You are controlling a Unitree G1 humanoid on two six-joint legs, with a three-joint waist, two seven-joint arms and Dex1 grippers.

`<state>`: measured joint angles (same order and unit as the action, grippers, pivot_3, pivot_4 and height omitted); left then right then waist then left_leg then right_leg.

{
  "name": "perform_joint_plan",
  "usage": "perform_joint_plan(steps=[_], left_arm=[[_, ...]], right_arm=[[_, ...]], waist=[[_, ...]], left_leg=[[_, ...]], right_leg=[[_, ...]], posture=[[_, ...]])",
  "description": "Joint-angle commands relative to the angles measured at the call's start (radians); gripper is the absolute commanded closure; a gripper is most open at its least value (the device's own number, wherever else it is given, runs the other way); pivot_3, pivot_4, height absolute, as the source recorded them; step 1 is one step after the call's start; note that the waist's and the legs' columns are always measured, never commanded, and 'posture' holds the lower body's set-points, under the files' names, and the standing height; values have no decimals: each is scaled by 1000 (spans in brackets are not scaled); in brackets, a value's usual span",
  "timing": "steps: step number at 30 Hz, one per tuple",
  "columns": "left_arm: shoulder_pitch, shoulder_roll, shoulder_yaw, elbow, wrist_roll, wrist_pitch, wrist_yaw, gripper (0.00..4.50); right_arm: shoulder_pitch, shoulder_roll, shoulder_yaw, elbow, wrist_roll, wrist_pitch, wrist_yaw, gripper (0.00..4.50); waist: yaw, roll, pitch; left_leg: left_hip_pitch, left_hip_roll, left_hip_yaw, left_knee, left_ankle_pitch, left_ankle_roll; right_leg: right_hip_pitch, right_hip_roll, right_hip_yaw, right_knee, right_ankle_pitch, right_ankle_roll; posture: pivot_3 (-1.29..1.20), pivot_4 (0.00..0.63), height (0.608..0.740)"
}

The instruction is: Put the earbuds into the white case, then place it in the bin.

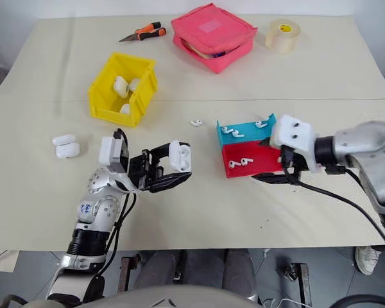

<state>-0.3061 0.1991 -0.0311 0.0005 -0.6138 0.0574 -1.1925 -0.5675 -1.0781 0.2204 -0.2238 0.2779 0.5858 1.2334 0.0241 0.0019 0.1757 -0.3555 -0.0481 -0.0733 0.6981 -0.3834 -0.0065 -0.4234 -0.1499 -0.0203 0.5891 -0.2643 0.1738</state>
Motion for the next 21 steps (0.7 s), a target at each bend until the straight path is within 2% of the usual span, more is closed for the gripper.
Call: perform_joint_plan(steps=[1, 6, 7, 9, 15, 21], left_arm=[[-5, -15, -16, -11, 10, -24, 3, 1634], [2, -26, -23, -9, 16, -34, 8, 1634], [3, -27, -23, -9, 17, -35, 10, 1634], [5, -28, -23, -13, 16, -35, 14, 1634], [8, -28, -26, -27, 13, -30, 28, 1634], [10, -24, -26, -34, 10, -25, 36, 1634]], right_arm=[[-100, 29, 109, 44, -111, -22, 48, 41], [-200, 101, 201, 134, -210, -61, 78, 41], [-215, 113, 212, 150, -223, -68, 85, 213], [-236, 134, 229, 175, -248, -82, 99, 671], [-263, 170, 263, 235, -332, -149, 115, 2770], [-283, 209, 274, 261, -387, -182, 121, 2770]], waist=[[-2, 0, 0], [-4, 0, 0], [-5, 0, 0], [-4, 0, 0], [-5, 0, 0], [-13, 0, 0]], left_leg=[[0, 0, 0, 0, 0, 0], [-1, 0, 1, 0, 0, 0], [-1, 0, 1, 0, 0, 0], [-1, 0, 1, 0, 0, 0], [-1, 0, 1, 0, 0, 0], [-1, 0, 1, 0, 0, 0]], right_leg=[[-1, 0, 0, 0, 0, 0], [-2, 0, 0, 1, 0, 0], [-2, 0, 0, 1, 0, 0], [-3, 0, 0, 1, 0, 0], [-3, 0, 0, 1, 0, 0], [-3, 0, 0, 1, 0, 0]], posture=[[0, 150, 740], [0, 150, 740], [0, 150, 740], [0, 150, 740], [0, 150, 740], [0, 150, 740]])
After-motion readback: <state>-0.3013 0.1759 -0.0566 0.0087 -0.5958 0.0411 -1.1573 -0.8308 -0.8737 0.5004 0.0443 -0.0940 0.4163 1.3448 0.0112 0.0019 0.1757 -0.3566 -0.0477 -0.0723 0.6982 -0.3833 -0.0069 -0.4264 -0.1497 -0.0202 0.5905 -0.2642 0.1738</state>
